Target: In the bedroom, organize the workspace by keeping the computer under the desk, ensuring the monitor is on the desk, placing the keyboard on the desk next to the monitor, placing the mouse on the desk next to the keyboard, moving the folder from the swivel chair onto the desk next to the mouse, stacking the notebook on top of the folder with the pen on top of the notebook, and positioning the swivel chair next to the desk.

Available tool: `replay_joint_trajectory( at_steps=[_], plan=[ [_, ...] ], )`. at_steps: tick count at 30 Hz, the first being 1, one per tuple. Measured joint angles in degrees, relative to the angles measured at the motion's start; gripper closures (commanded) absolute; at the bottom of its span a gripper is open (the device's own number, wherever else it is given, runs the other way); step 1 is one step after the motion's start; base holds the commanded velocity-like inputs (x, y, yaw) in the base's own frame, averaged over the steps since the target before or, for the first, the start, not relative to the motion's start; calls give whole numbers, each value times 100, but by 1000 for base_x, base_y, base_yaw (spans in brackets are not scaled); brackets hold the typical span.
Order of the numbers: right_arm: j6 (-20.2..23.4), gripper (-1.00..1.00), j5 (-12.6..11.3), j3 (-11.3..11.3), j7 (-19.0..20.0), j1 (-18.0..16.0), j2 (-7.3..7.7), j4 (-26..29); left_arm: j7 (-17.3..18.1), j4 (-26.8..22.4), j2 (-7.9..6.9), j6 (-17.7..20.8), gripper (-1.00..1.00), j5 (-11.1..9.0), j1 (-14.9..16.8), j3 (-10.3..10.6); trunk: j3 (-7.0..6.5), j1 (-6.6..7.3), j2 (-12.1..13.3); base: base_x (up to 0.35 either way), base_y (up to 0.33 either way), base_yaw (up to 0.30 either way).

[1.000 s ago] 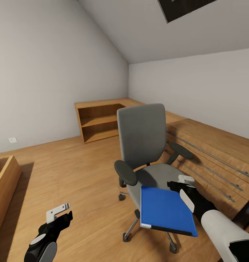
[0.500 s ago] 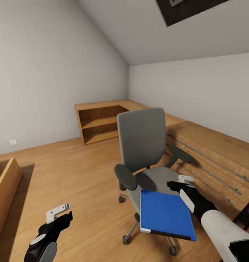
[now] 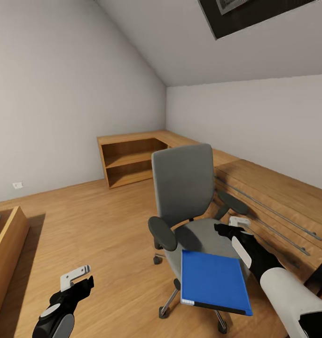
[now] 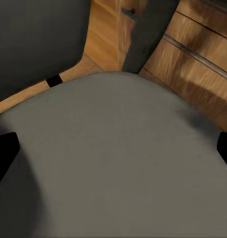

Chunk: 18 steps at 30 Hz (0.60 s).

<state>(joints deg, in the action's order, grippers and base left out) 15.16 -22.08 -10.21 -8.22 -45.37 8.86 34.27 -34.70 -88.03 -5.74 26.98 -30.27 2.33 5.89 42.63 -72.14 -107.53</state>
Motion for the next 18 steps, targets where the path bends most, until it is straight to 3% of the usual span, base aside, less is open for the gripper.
replay_joint_trajectory(
  at_steps=[8,12,15,18],
  plan=[
    [306,-100,-6,24,-1,16,79,566,0,41,0,0,-100,0,0,-2,-144,176,321,0,0,0],
    [521,-100,-8,103,-3,67,106,1051,1,45,0,0,-100,0,0,-4,-144,176,322,0,0,0],
    [728,-100,-8,220,-16,193,115,1458,1,47,0,-3,-100,6,0,-5,-144,176,322,0,0,0],
    [998,-100,-10,544,-42,466,111,1974,-2,47,0,-12,-100,12,0,-5,-144,176,322,0,0,0]
  ],
)
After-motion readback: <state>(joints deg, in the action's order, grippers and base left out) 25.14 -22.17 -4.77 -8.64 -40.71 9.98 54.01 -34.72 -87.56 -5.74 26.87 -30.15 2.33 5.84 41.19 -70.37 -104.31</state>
